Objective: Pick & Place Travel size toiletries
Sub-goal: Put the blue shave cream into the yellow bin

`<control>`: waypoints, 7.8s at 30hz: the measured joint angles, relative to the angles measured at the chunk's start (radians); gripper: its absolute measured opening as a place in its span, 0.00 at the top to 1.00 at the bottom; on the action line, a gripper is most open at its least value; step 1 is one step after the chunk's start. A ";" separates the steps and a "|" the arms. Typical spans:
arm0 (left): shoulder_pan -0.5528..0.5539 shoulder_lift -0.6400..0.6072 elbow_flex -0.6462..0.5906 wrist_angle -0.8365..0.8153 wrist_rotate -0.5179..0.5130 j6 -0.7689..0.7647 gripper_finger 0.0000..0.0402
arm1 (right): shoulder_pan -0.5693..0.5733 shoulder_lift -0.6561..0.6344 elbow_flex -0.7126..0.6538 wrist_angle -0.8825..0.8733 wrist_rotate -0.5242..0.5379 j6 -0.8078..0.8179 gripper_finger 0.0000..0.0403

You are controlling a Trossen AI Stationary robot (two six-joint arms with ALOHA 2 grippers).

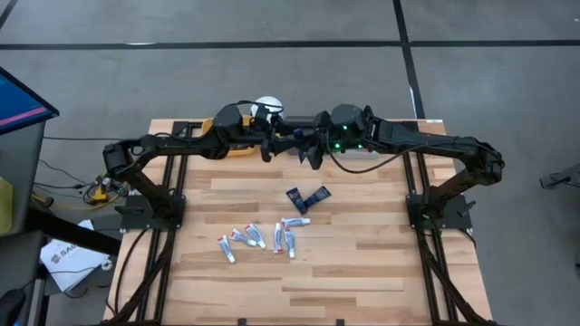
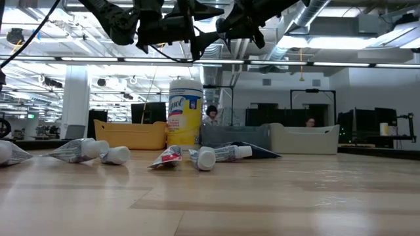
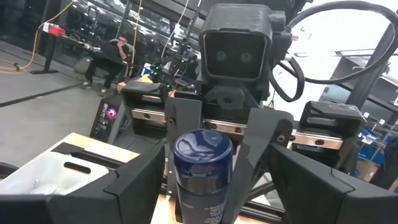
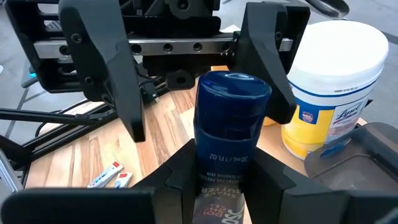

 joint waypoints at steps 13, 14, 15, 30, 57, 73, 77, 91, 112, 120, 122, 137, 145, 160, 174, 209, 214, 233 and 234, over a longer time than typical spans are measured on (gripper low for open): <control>-0.015 -0.001 0.000 0.000 -0.007 0.022 0.54 | 0.000 0.000 0.000 0.002 -0.003 0.000 0.76; -0.015 -0.001 0.000 -0.001 -0.007 0.022 0.56 | 0.000 0.000 0.000 0.002 -0.003 0.000 0.76; -0.015 -0.001 0.000 -0.001 -0.007 0.022 0.58 | 0.000 0.000 0.000 0.002 -0.003 0.000 0.76; -0.015 -0.001 0.000 -0.003 -0.005 0.030 0.65 | 0.001 0.000 0.001 -0.010 -0.003 -0.039 0.74; 0.175 -0.128 0.000 -0.221 0.262 0.124 0.67 | 0.000 -0.119 0.000 -0.252 -0.029 -0.071 0.27; 0.247 -0.494 -0.044 -1.033 -0.746 0.477 0.67 | -0.021 -0.116 -0.002 -0.356 -0.014 -0.096 0.27; 0.250 -0.417 -0.099 -1.022 -0.837 0.442 0.67 | -0.027 -0.118 -0.001 -0.351 -0.014 -0.096 0.27; 0.269 -0.184 -0.250 -0.802 -0.839 0.456 0.67 | -0.027 -0.117 -0.001 -0.353 -0.014 -0.094 0.27; 0.062 -0.468 -0.248 -0.823 -0.381 0.549 0.22 | -0.033 -0.117 -0.054 -0.460 0.042 -0.056 0.27; -0.113 -0.260 -0.248 -0.649 -0.238 0.628 0.23 | -0.024 -0.117 -0.091 -0.456 0.035 -0.056 0.27; -0.136 -0.185 -0.242 -0.597 -0.212 0.629 0.22 | -0.023 -0.117 -0.094 -0.457 0.033 -0.056 0.27; -0.198 0.270 0.082 -0.561 0.007 0.781 0.22 | 0.027 -0.117 -0.094 -0.457 0.030 -0.056 0.27; -0.200 0.353 0.108 -0.569 0.027 0.776 0.22 | 0.055 -0.117 -0.094 -0.462 0.030 -0.060 0.27; -0.213 0.373 0.108 -0.682 -0.032 0.838 0.22 | 0.067 -0.117 -0.094 -0.491 0.030 -0.079 0.27; -0.219 0.408 0.108 -0.744 -0.080 0.908 0.22 | 0.066 -0.117 -0.094 -0.491 0.030 -0.105 0.27; -0.248 0.163 0.106 -0.884 -0.330 0.676 0.72 | 0.066 -0.117 -0.094 -0.484 0.030 -0.101 0.27; -0.242 -0.021 0.100 -1.043 -0.490 0.646 0.72 | 0.064 -0.117 -0.094 -0.476 0.030 -0.102 0.27; 0.093 -0.573 -0.407 -0.990 -1.046 0.307 0.72 | 0.013 -0.117 -0.094 -0.445 0.031 -0.105 0.27; 0.121 -0.566 -0.425 -0.965 -1.045 0.291 0.72 | 0.007 -0.117 -0.094 -0.444 0.031 -0.105 0.27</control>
